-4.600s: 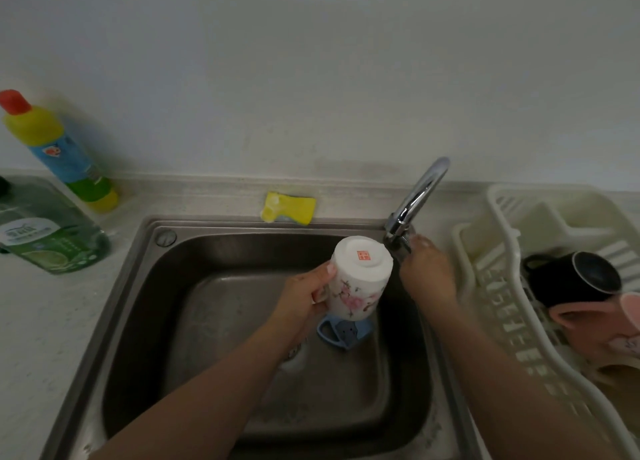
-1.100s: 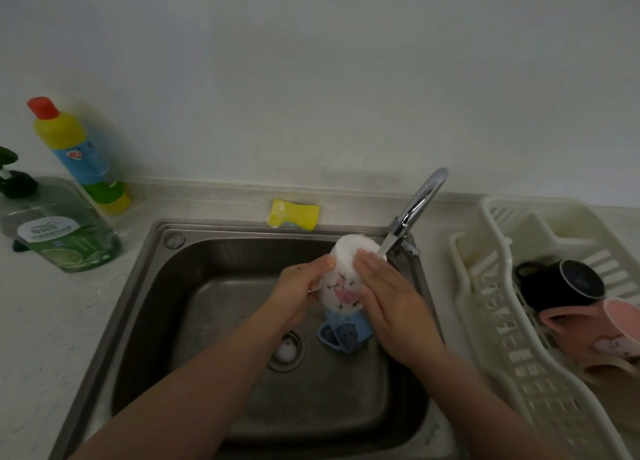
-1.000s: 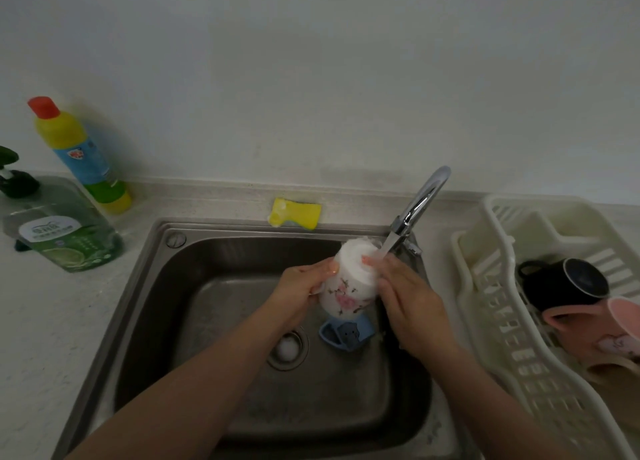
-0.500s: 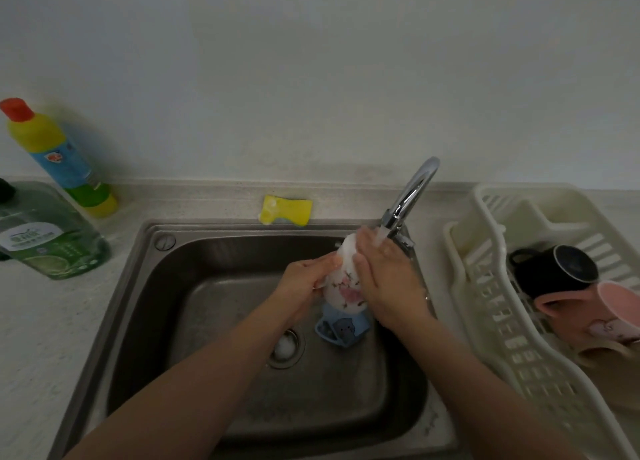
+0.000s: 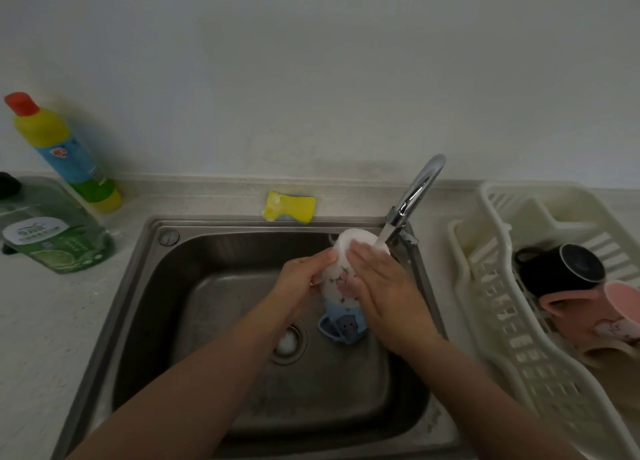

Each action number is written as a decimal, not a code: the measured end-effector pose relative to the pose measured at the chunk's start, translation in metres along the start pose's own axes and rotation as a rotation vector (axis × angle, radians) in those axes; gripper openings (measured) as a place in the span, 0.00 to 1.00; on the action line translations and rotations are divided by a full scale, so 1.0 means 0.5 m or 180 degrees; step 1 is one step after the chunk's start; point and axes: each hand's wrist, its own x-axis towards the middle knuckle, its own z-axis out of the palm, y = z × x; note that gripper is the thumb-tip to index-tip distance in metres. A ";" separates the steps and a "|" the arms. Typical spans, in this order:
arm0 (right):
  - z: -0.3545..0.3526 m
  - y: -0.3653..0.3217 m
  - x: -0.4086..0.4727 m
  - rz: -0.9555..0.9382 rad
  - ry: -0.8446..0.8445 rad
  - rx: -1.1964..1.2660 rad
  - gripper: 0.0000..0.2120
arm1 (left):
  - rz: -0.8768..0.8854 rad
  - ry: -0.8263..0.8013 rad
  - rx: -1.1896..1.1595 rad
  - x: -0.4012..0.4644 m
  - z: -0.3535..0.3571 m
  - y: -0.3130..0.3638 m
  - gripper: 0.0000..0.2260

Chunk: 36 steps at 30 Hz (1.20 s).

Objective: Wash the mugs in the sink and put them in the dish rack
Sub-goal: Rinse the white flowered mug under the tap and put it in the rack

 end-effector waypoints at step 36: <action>-0.032 0.049 -0.019 0.0277 0.0224 0.0249 0.23 | -0.0195 -0.0337 0.0231 0.003 -0.024 -0.013 0.24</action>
